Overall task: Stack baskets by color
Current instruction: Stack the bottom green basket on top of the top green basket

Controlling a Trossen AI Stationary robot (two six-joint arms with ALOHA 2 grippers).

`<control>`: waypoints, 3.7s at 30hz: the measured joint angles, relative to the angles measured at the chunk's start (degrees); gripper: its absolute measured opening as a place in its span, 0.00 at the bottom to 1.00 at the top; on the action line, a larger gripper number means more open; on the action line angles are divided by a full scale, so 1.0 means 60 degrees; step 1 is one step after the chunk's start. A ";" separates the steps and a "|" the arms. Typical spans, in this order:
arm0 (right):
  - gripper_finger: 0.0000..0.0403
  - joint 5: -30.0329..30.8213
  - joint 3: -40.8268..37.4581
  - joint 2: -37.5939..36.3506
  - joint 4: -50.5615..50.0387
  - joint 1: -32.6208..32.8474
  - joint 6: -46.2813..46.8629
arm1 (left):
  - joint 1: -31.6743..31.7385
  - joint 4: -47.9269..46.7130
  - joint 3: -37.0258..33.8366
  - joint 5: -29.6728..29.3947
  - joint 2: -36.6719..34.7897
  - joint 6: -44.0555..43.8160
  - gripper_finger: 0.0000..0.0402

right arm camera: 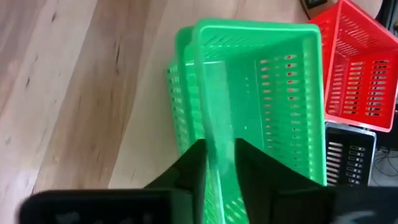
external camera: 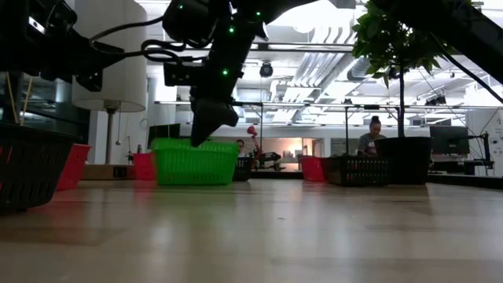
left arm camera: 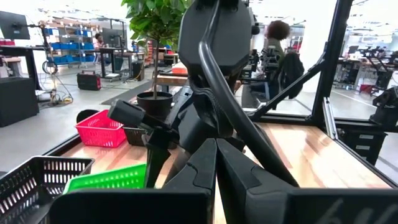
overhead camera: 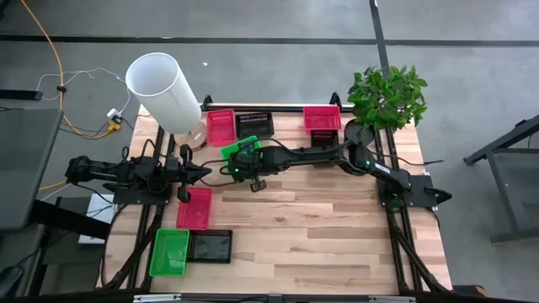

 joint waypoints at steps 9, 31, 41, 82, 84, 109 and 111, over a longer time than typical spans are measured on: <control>0.53 0.0320 0.0505 -0.0017 -0.0671 0.0141 -0.0154 | 0.0001 0.0003 0.0000 0.0000 0.0000 -0.0002 0.00; 0.62 -0.1995 0.0876 -0.0848 -0.4813 -0.0680 0.2270 | 0.0003 0.0000 0.0005 -0.0004 0.0039 0.0000 0.00; 0.62 -0.2426 -0.4473 -0.3763 -0.1642 -0.0416 0.3024 | 0.0003 -0.0006 0.0005 -0.0002 0.0051 -0.0002 0.00; 0.62 -0.2728 -1.3165 -0.8749 1.2950 0.0914 0.4801 | -0.0001 0.2159 -0.0003 0.0183 0.0279 -0.0082 0.01; 0.62 -0.2725 -1.3165 -0.8746 1.2853 0.0914 0.4776 | -0.0001 0.2417 -0.0002 0.0101 0.0583 -0.0082 0.03; 0.03 -0.0128 -1.7401 -1.4766 1.3352 0.1919 0.5406 | -0.0274 -0.0299 0.4198 0.0035 0.5661 -0.0245 0.39; 0.01 -0.0128 -1.7817 -1.4808 1.4032 0.1918 0.5282 | -0.0536 -0.1729 0.4657 0.0042 0.5731 -0.0731 0.39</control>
